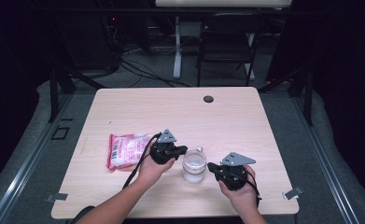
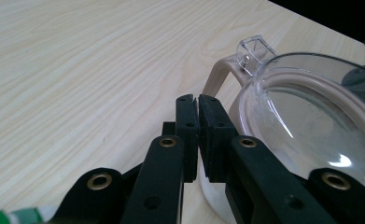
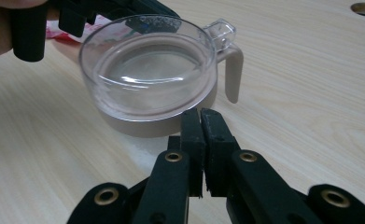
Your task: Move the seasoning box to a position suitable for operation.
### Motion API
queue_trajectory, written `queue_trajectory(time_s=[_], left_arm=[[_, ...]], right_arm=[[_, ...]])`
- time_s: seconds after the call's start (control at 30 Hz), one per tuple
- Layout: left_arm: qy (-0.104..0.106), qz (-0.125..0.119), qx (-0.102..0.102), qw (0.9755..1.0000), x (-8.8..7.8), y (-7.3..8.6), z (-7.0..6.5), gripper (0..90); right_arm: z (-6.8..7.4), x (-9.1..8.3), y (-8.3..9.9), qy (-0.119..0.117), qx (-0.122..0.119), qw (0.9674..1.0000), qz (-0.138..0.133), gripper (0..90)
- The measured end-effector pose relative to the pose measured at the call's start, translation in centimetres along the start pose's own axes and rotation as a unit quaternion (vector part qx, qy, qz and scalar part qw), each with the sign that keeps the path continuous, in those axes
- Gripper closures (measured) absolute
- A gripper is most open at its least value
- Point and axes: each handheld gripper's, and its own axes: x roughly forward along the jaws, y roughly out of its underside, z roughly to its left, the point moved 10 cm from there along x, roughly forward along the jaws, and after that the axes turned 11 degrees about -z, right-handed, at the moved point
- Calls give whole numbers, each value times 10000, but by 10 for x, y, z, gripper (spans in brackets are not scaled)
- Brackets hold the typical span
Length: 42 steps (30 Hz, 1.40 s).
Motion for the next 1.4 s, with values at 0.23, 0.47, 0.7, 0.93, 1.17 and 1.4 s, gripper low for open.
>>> queue_trajectory(time_s=[0.23, 0.47, 0.7, 0.93, 1.17, 1.4], left_arm=[[-207, -60, 173, 9996, -41, 4, 3, 838], [-353, -54, 70, 9993, -67, 16, 8, 801], [-416, -234, 9, 9989, -76, 22, 7, 710], [-578, -134, 109, 9982, -79, 32, 7, 669], [-617, -158, -73, 9979, -83, 38, 13, 657], [-759, -203, -124, 9968, -93, 42, 15, 663]], right_arm=[[7, 1, -1, -234, -112, 9996, 104, 900], [22, 7, -3, -409, -290, 9987, 136, 898], [37, 22, -10, -695, -401, 9968, 38, 874], [44, 35, -11, -892, -514, 9946, 100, 834], [19, 31, -15, -520, -550, 9971, 38, 827], [-12, 55, -10, -185, -400, 9988, 197, 816]])
